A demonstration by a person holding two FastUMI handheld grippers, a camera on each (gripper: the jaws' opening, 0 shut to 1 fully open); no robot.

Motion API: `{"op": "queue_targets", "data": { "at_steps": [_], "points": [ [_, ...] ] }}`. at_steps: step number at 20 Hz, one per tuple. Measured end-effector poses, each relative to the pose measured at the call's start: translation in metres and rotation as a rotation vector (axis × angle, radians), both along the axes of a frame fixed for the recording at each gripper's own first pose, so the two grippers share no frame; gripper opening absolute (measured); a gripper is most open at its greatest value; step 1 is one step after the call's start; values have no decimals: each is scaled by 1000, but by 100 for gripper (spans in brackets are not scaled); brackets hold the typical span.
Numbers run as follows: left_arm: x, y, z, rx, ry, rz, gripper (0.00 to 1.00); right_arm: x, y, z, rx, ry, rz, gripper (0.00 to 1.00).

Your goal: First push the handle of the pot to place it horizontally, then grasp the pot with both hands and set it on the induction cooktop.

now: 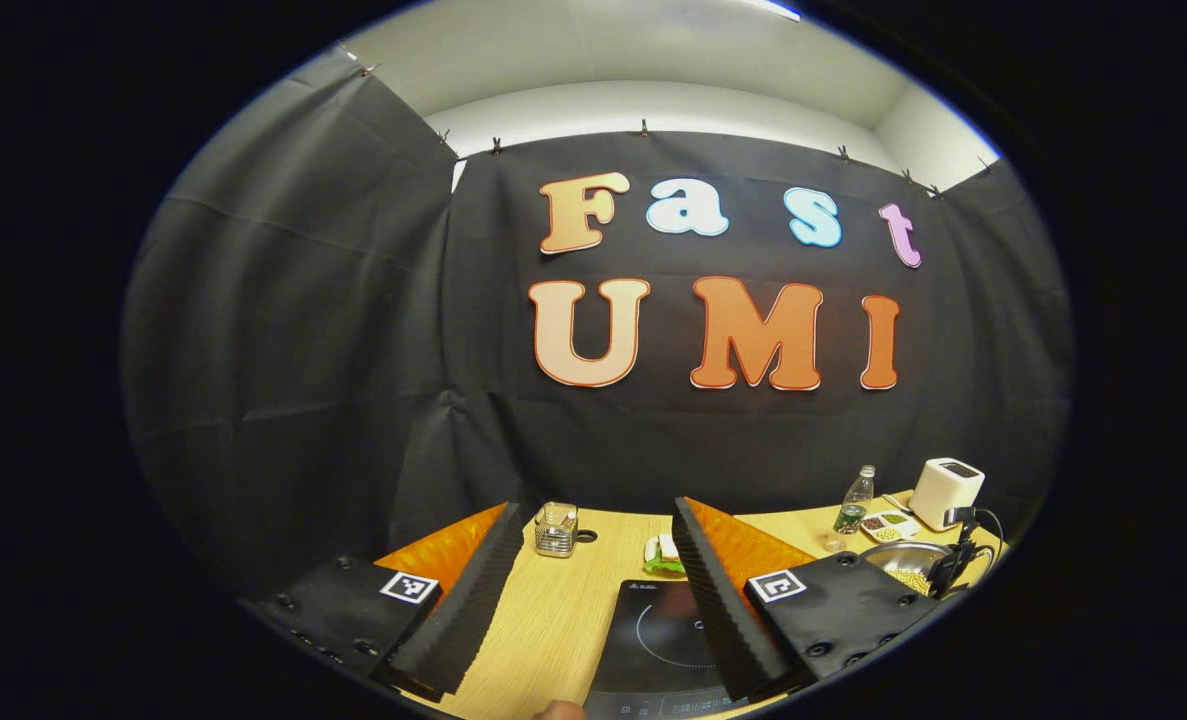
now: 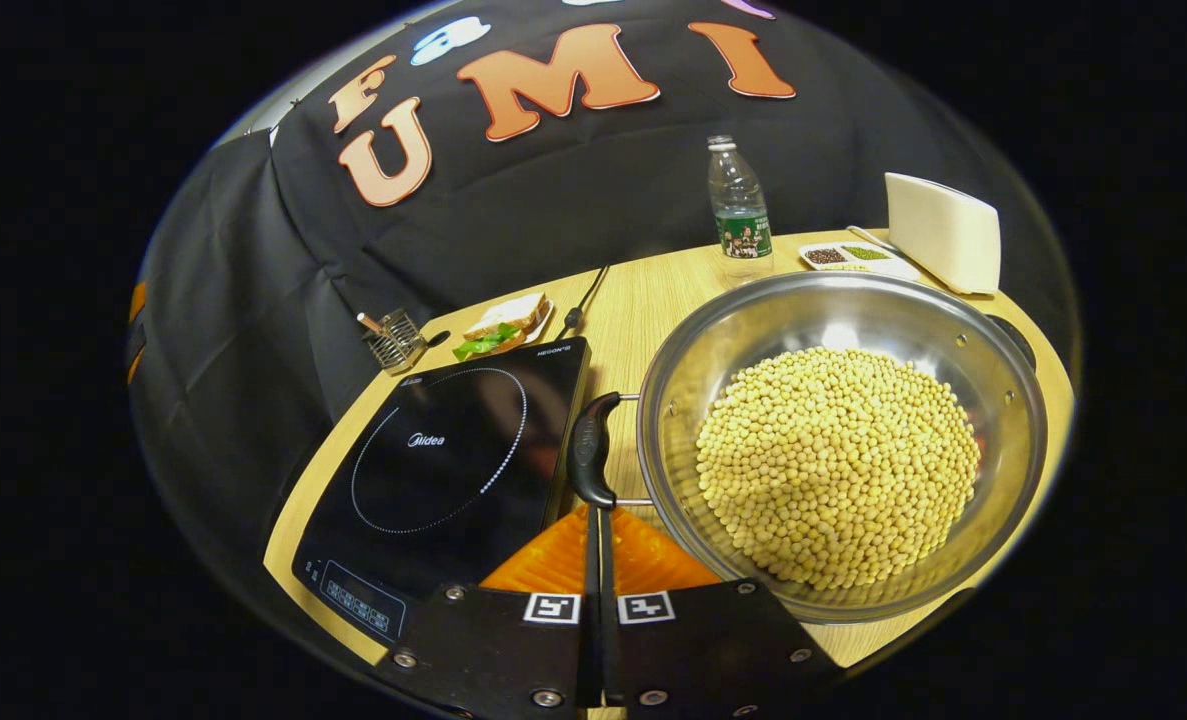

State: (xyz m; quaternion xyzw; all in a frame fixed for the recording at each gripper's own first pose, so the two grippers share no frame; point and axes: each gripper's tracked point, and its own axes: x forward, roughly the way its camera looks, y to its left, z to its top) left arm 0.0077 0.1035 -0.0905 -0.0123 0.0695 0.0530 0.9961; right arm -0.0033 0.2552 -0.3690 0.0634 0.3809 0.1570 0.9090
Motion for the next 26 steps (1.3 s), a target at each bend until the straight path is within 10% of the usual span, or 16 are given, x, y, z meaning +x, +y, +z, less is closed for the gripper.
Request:
{"op": "queue_targets", "data": {
  "at_steps": [12,26],
  "points": [
    [17,-103,-51,-85,85,-178,97,-35,-21,47,62,-55,96,0],
    [32,-256,-141,-110,265,-401,98,10,-187,97,-30,-244,-186,2]
  ]
}}
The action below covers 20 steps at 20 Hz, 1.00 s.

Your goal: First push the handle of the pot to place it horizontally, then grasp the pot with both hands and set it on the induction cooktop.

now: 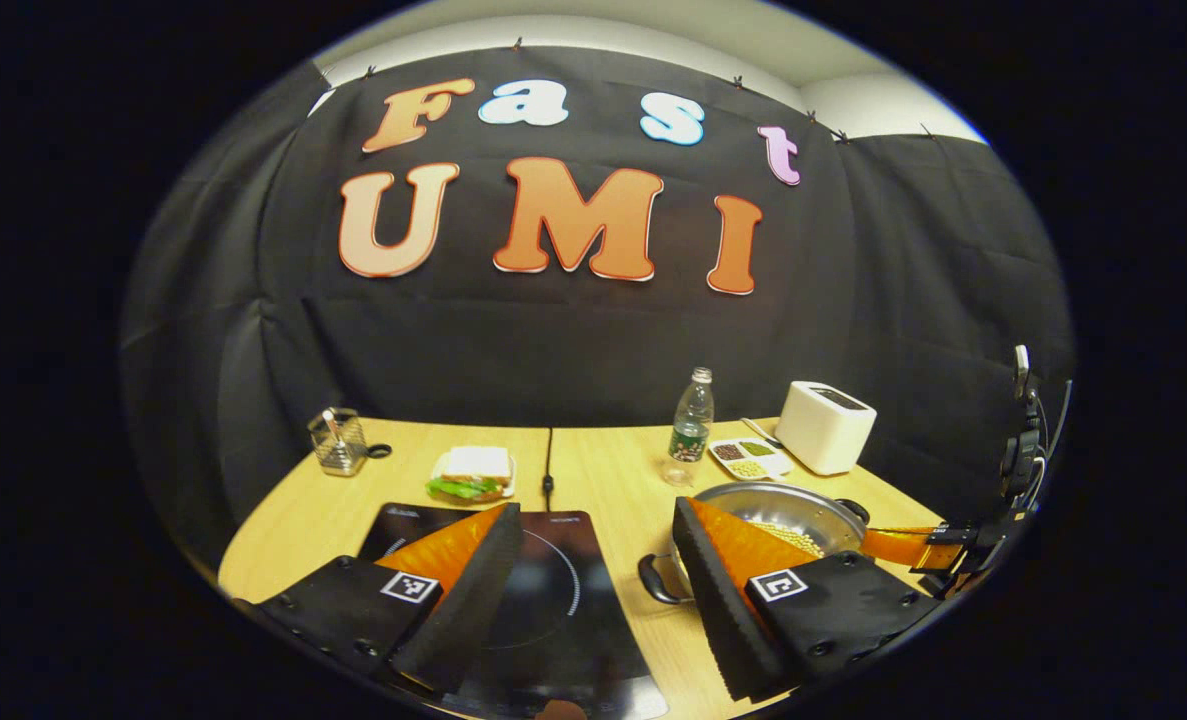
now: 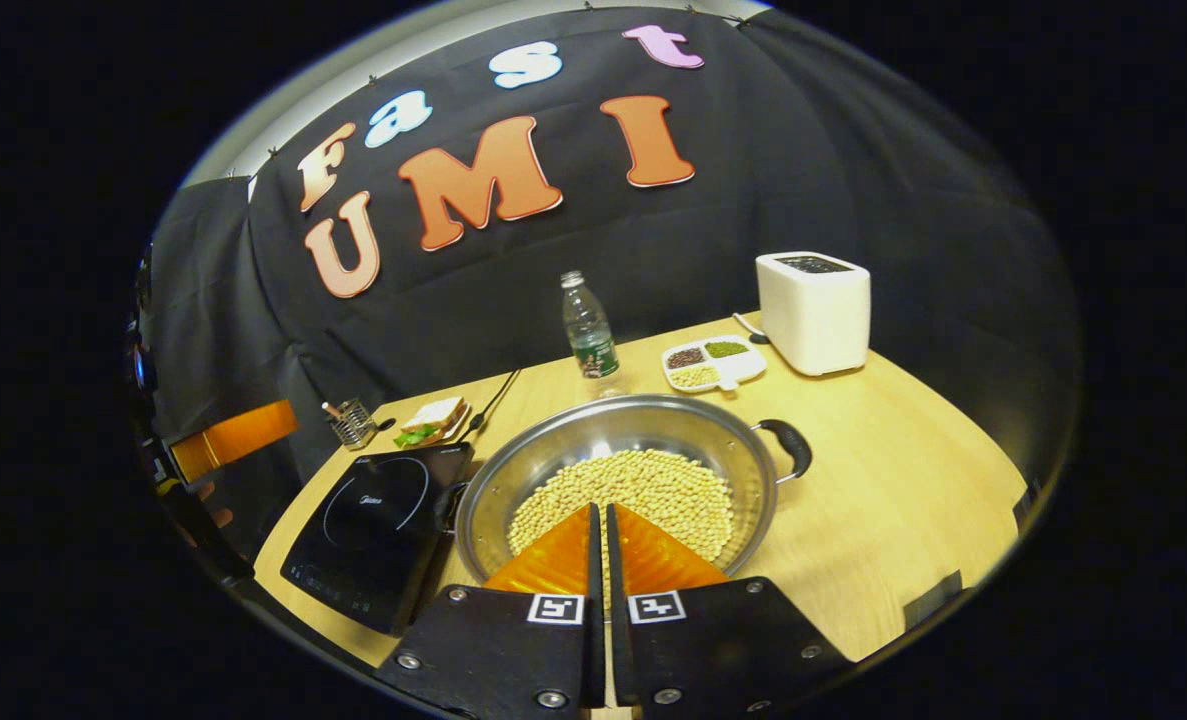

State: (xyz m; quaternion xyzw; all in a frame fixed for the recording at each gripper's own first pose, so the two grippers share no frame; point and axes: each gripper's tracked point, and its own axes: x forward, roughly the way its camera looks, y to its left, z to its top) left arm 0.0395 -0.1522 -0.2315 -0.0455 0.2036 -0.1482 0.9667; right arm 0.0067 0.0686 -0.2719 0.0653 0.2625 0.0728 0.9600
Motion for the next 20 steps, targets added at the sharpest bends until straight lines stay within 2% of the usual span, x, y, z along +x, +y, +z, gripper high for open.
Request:
{"op": "queue_targets", "data": {
  "at_steps": [3,4,5,6,7,8,9,10,12,20],
  "points": [
    [9,-10,-13,22,26,-5,98,8,-23,4,-15,-16,-32,3],
    [13,-15,-17,26,37,-11,98,12,-29,4,-19,-19,-42,16],
    [13,-21,-22,24,50,-19,98,16,-38,4,-26,-21,-55,22],
    [12,-28,-28,22,68,-28,98,20,-46,3,-35,-22,-70,35],
    [13,-33,-34,23,85,-35,98,25,-53,2,-45,-22,-82,41],
    [15,-36,-39,29,98,-42,98,29,-60,1,-57,-22,-97,56],
    [16,-39,-45,39,109,-44,98,34,-67,-1,-71,-22,-111,64],
    [18,-41,-52,50,122,-48,98,39,-72,-5,-83,-21,-120,80],
    [22,-47,-67,63,152,-56,98,48,-81,-10,-101,-10,-135,95],
    [18,-74,-131,109,308,-116,98,74,-96,-39,-143,57,-161,96]
  ]
}}
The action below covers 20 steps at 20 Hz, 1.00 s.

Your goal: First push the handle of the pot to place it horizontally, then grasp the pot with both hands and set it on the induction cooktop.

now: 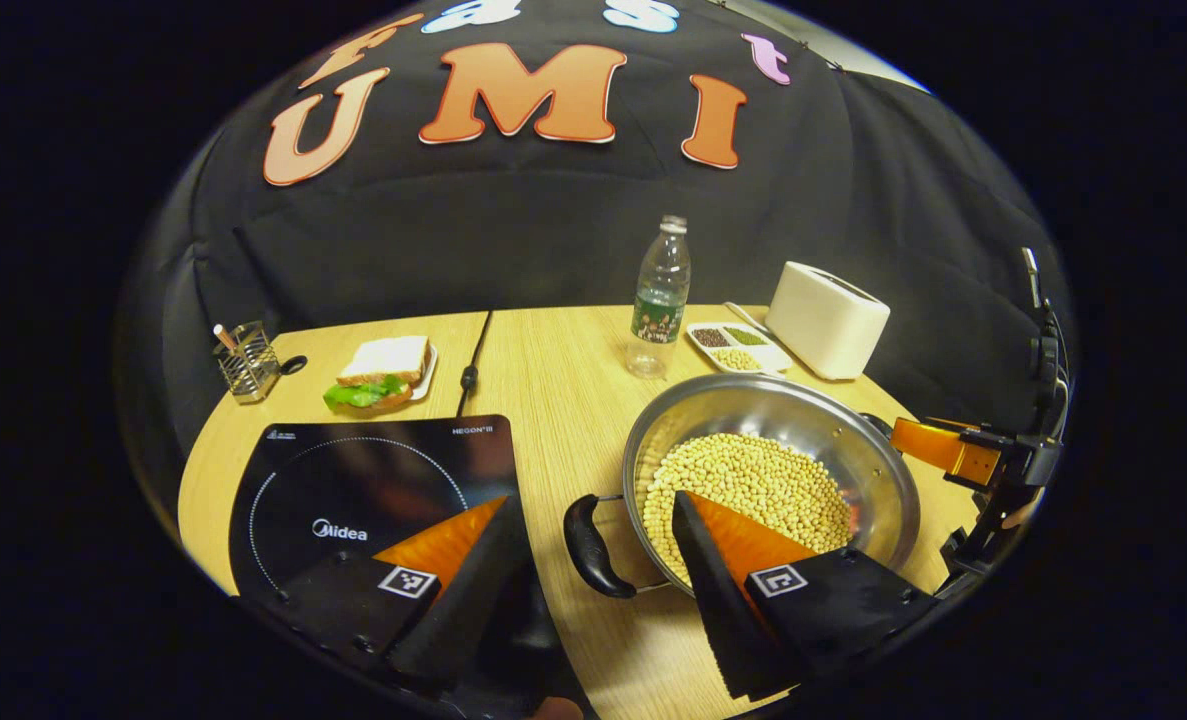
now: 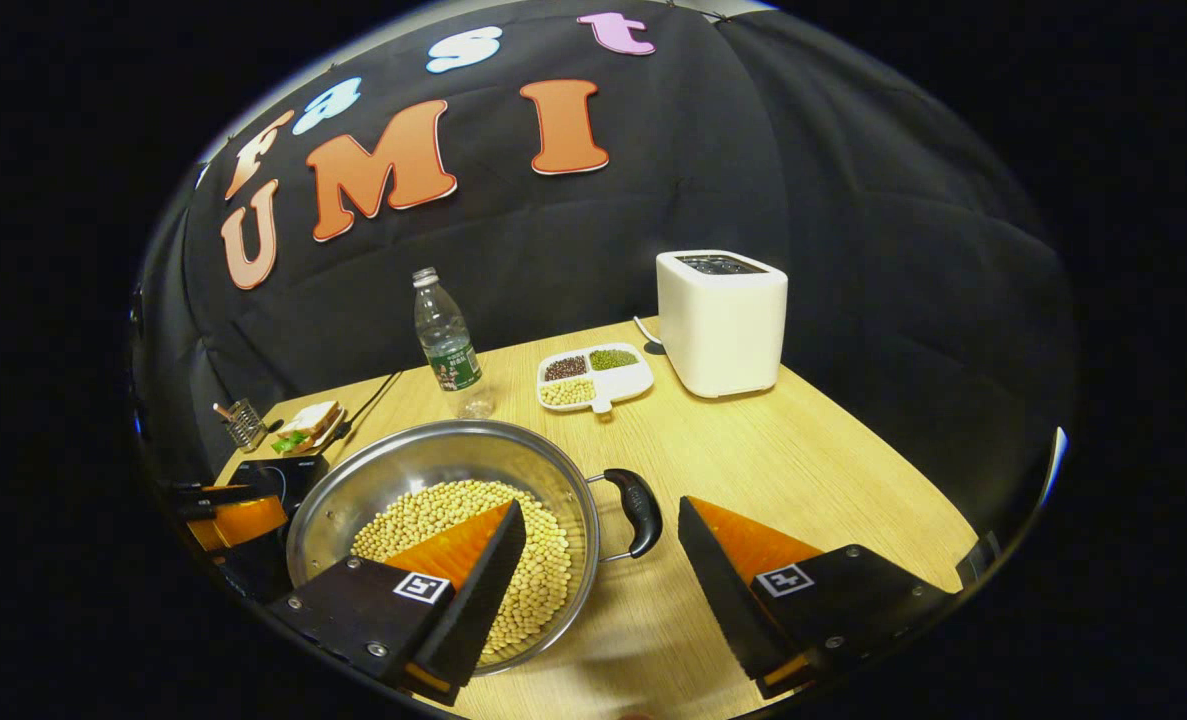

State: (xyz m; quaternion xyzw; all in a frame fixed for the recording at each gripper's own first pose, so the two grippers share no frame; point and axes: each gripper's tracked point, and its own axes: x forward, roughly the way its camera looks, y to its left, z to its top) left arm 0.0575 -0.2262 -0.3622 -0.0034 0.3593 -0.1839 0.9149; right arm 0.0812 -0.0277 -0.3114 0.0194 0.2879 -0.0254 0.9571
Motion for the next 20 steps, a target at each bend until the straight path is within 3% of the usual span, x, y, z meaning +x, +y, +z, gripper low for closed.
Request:
{"op": "queue_targets", "data": {
  "at_steps": [12,16,17,18,19,20],
  "points": [
    [11,-27,-49,60,123,-76,96,24,5,-50,-27,131,10,96],
    [18,-21,-58,87,133,-54,92,31,4,-56,-27,137,-1,94],
    [20,-23,-54,70,119,-39,82,32,-1,-59,-45,141,-15,92],
    [20,-21,-56,57,135,-26,72,31,-3,-58,-50,144,-17,81],
    [22,-20,-54,44,133,-20,69,41,-3,-67,-56,134,-12,68],
    [25,-21,-55,45,124,-12,68,34,-2,-58,-70,133,-4,66]
  ]
}}
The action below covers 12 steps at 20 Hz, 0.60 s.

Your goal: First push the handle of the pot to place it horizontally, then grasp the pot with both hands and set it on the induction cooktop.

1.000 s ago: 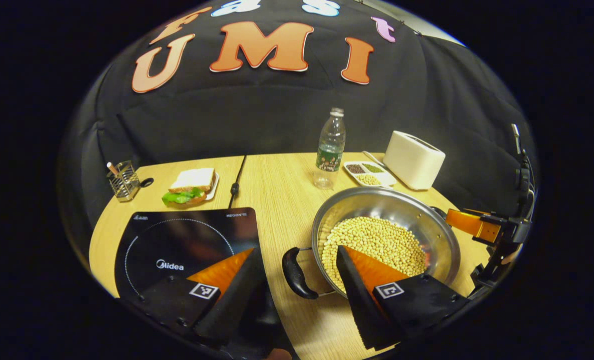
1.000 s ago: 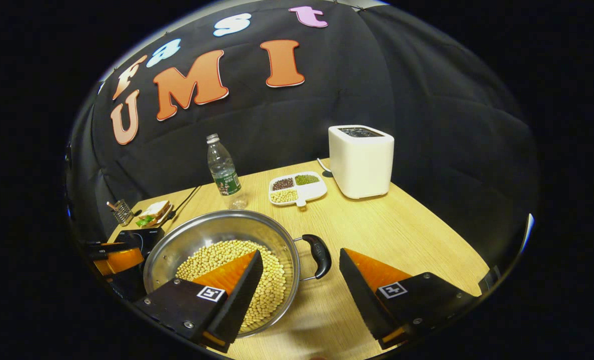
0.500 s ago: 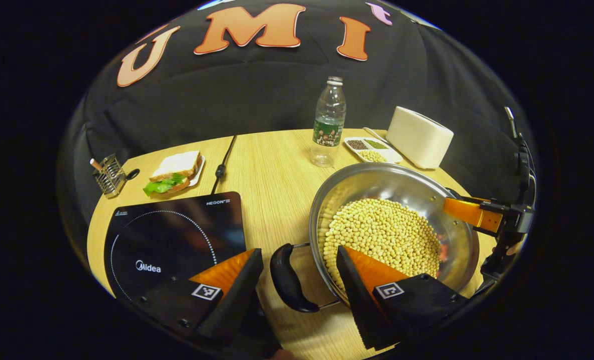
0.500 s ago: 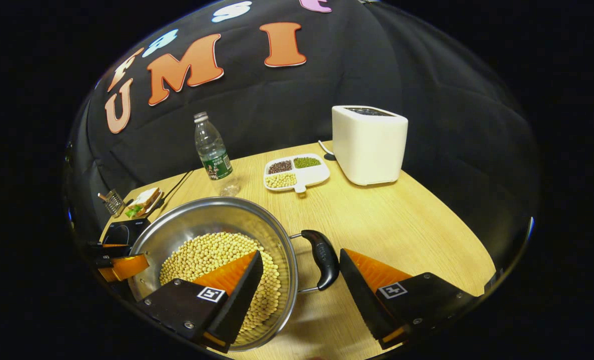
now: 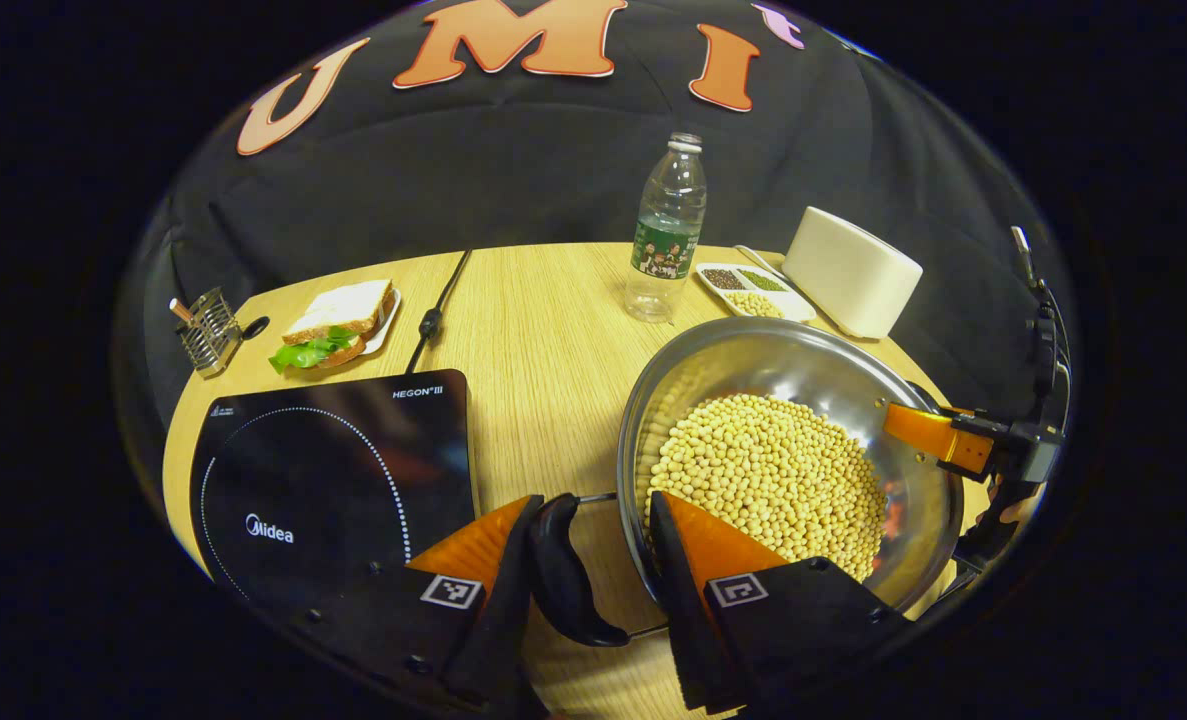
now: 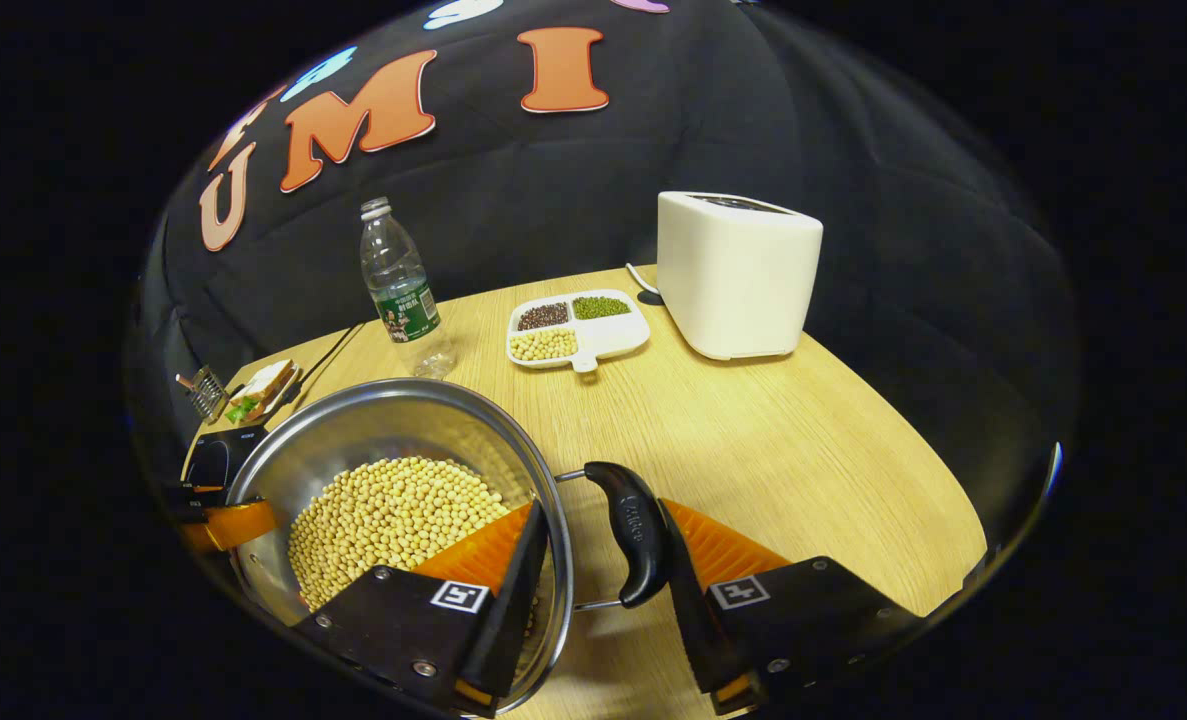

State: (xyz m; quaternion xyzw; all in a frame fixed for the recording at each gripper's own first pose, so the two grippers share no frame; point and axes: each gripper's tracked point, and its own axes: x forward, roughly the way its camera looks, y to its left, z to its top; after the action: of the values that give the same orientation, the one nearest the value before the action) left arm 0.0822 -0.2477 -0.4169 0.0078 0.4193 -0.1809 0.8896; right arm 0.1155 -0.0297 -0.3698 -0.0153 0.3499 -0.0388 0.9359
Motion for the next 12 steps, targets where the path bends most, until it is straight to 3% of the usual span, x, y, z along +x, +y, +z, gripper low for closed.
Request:
{"op": "queue_targets", "data": {
  "at_steps": [3,12],
  "points": [
    [-4,1,3,16,9,7,65,-2,2,4,42,7,-16,57],
    [0,25,48,1,-44,45,63,-2,29,52,82,-67,1,56]
  ]
}}
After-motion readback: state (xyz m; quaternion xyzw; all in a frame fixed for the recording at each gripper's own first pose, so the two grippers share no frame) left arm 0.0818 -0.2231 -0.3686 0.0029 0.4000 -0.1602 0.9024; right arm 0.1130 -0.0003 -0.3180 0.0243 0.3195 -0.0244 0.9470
